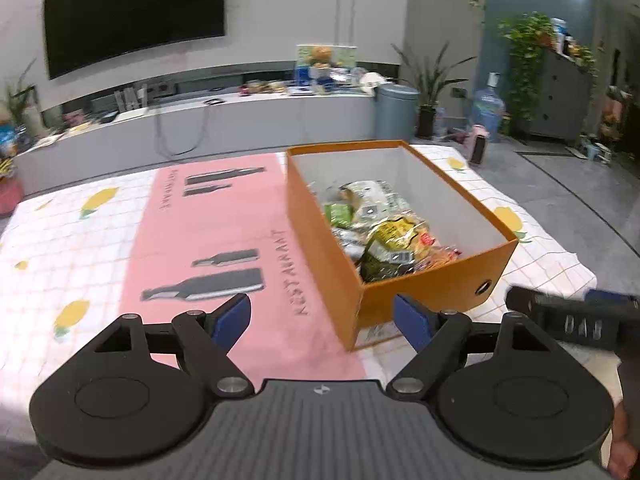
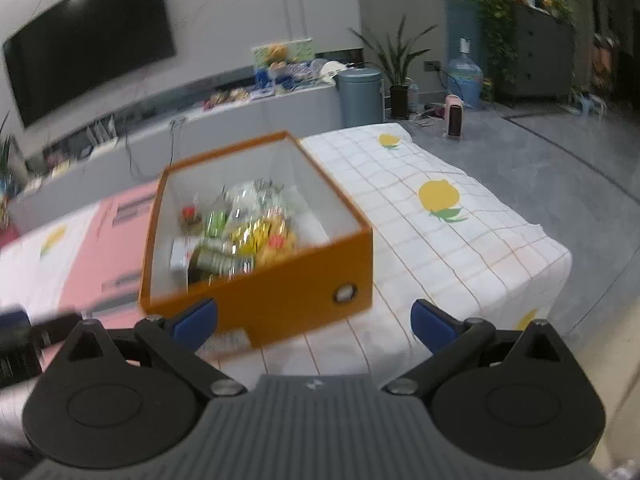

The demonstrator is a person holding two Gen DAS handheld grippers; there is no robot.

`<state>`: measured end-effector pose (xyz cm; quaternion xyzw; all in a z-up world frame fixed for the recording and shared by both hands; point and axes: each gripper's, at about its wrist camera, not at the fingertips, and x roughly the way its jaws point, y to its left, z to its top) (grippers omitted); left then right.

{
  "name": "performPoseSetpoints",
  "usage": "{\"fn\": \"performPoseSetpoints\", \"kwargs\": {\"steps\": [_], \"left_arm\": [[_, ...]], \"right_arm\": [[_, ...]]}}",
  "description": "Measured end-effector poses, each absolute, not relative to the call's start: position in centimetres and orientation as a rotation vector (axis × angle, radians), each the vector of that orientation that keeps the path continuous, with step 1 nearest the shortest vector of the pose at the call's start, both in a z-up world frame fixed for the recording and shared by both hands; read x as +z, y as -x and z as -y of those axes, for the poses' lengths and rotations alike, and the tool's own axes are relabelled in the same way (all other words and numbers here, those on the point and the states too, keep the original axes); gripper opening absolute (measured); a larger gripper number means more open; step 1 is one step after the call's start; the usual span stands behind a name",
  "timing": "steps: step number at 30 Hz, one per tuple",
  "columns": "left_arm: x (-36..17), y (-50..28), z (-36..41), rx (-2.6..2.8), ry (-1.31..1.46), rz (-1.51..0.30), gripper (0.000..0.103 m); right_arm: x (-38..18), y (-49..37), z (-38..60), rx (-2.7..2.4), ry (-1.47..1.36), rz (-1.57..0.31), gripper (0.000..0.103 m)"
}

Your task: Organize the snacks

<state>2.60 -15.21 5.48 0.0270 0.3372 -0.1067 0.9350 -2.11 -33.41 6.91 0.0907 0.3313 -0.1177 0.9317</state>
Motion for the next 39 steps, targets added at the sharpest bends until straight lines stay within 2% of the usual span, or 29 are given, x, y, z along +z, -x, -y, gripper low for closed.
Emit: {"fn": "performPoseSetpoints", "kwargs": {"steps": [10, 39], "left_arm": [[6.2, 0.9, 14.9, -0.159, -0.083, -0.687, 0.095], [4.7, 1.3, 14.2, -0.157, -0.055, -0.724, 0.093]], "right_arm": [[7.0, 5.2, 29.3, -0.180, -0.151, -0.776, 0.100], [6.4, 4.9, 25.5, -0.172, -0.050, -0.800, 0.100]]}}
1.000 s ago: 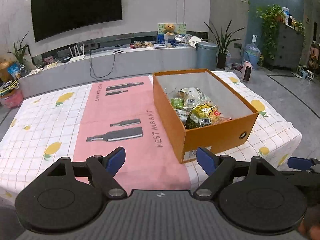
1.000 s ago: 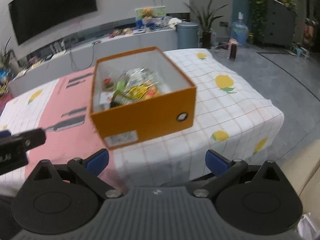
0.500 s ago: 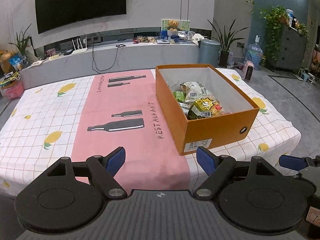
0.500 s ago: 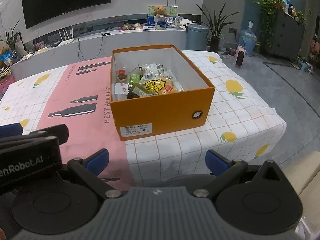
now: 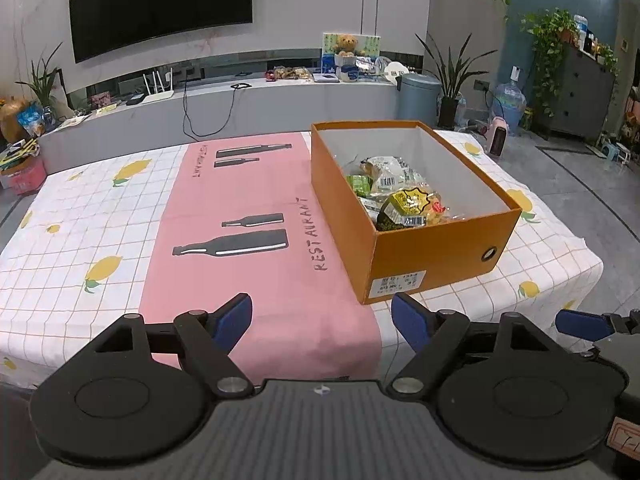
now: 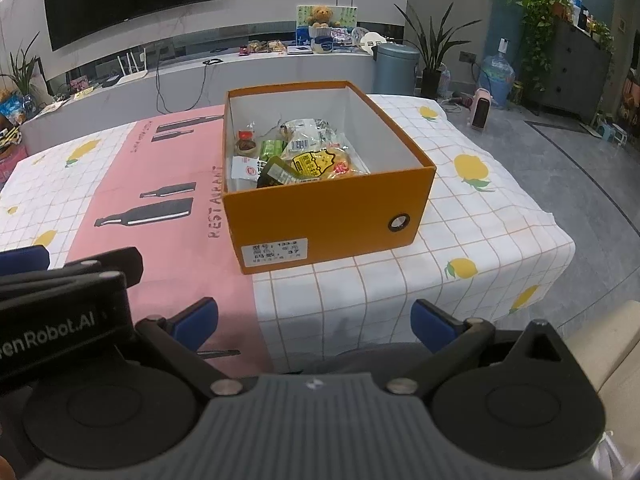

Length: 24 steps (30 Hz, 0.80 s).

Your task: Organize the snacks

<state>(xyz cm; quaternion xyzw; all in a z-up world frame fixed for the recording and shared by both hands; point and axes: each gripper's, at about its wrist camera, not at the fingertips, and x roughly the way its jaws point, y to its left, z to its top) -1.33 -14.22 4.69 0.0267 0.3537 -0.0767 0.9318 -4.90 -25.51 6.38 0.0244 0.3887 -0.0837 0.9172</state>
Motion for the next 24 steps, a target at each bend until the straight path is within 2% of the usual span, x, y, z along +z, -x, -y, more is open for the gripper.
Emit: {"fn": "performPoseSetpoints", "kwargs": {"steps": [24], "left_arm": [[4.48, 1.68, 14.52, -0.149, -0.069, -0.713, 0.093]], "right_arm": [[6.48, 5.05, 25.15, -0.192, -0.017, -0.796, 0.100]]}}
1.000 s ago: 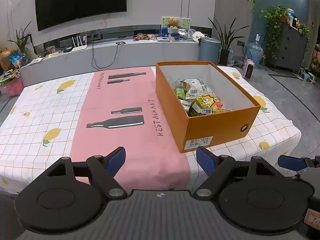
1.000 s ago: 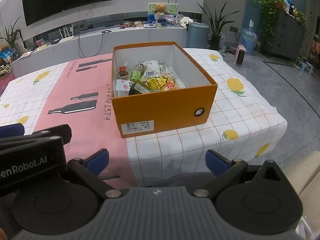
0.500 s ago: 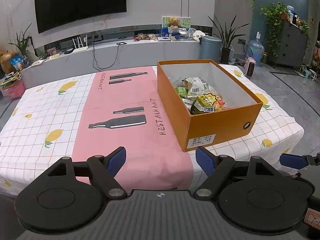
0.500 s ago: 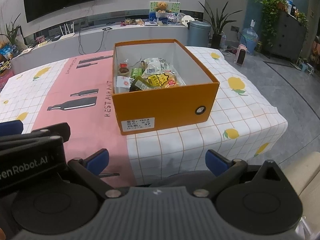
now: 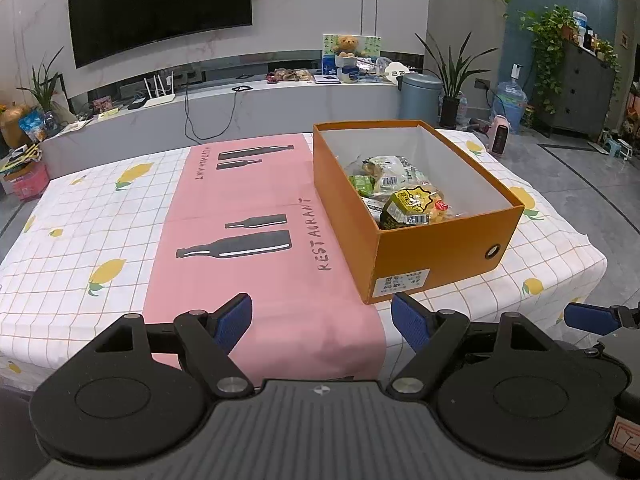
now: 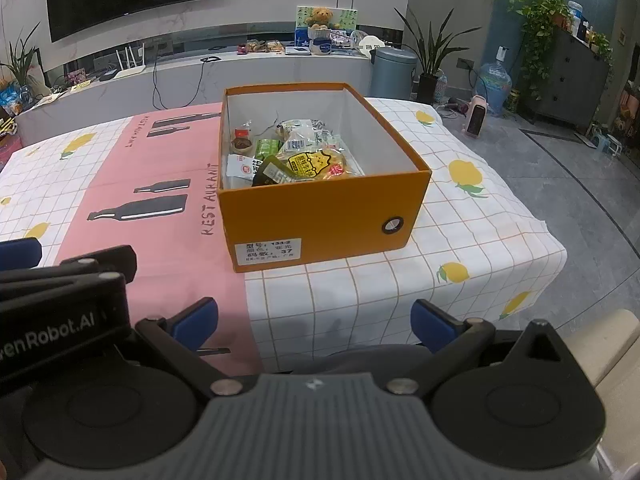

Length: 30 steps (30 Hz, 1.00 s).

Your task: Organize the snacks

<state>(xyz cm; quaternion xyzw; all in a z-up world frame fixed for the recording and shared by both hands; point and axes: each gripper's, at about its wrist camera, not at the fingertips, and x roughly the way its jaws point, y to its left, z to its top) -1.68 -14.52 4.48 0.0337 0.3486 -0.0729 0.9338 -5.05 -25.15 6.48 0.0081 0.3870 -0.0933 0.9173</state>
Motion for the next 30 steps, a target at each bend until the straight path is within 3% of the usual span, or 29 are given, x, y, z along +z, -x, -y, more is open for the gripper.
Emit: {"fn": "performPoseSetpoints", "kwargs": {"steps": [30], "left_arm": [[3.76, 1.62, 14.60, -0.158, -0.069, -0.730, 0.093]], "right_arm": [[5.84, 4.96, 25.01, -0.203, 0.007, -0.820, 0.100]]}}
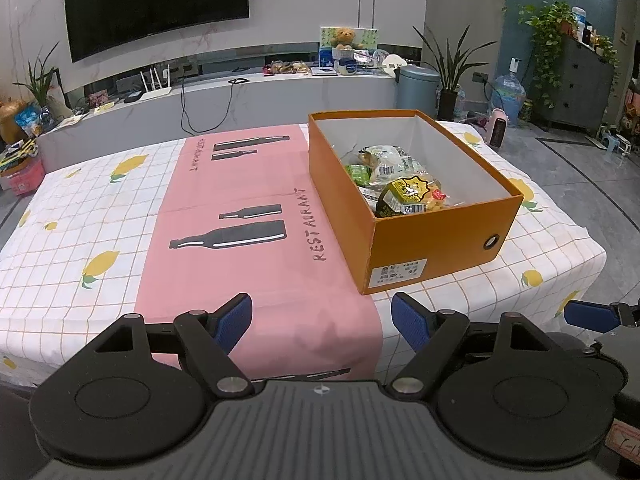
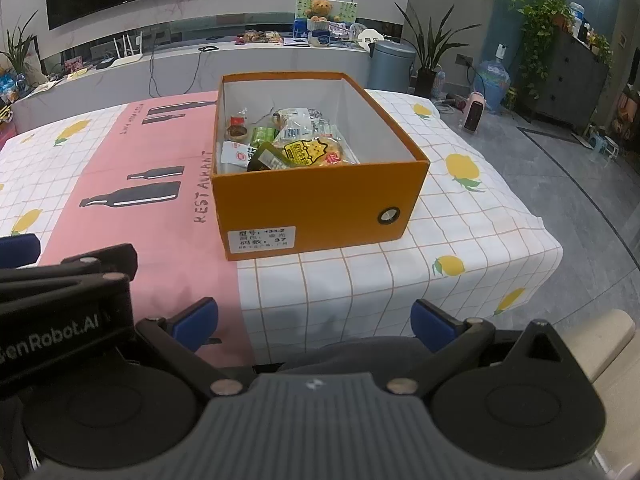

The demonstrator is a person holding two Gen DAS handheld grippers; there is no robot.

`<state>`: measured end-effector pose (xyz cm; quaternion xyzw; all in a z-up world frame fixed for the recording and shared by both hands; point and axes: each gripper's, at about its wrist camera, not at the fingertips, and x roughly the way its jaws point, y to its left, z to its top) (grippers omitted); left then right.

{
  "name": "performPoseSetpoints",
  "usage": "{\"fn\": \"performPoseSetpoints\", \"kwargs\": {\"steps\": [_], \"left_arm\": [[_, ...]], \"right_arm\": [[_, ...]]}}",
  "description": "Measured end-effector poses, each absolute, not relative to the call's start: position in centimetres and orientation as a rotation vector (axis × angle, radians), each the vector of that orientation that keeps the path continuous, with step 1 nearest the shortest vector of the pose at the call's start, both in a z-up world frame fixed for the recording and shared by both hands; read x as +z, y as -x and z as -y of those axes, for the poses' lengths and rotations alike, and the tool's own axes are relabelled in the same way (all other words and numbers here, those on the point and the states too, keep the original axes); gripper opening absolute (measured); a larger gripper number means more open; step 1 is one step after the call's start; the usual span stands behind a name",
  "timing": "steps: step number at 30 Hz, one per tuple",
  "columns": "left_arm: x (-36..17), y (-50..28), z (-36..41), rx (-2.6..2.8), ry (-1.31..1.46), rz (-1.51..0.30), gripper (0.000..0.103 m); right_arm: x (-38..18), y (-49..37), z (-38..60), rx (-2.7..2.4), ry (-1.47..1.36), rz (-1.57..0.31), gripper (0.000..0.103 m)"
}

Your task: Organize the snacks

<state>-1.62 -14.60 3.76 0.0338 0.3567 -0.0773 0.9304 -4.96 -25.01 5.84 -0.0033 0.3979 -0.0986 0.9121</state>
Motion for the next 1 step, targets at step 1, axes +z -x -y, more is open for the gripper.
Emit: {"fn": "performPoseSetpoints", "kwargs": {"steps": [1], "left_arm": [[3.79, 1.63, 14.58, -0.160, -0.070, -0.728, 0.093]], "right_arm": [[5.85, 4.96, 25.01, -0.202, 0.006, -0.819, 0.100]]}}
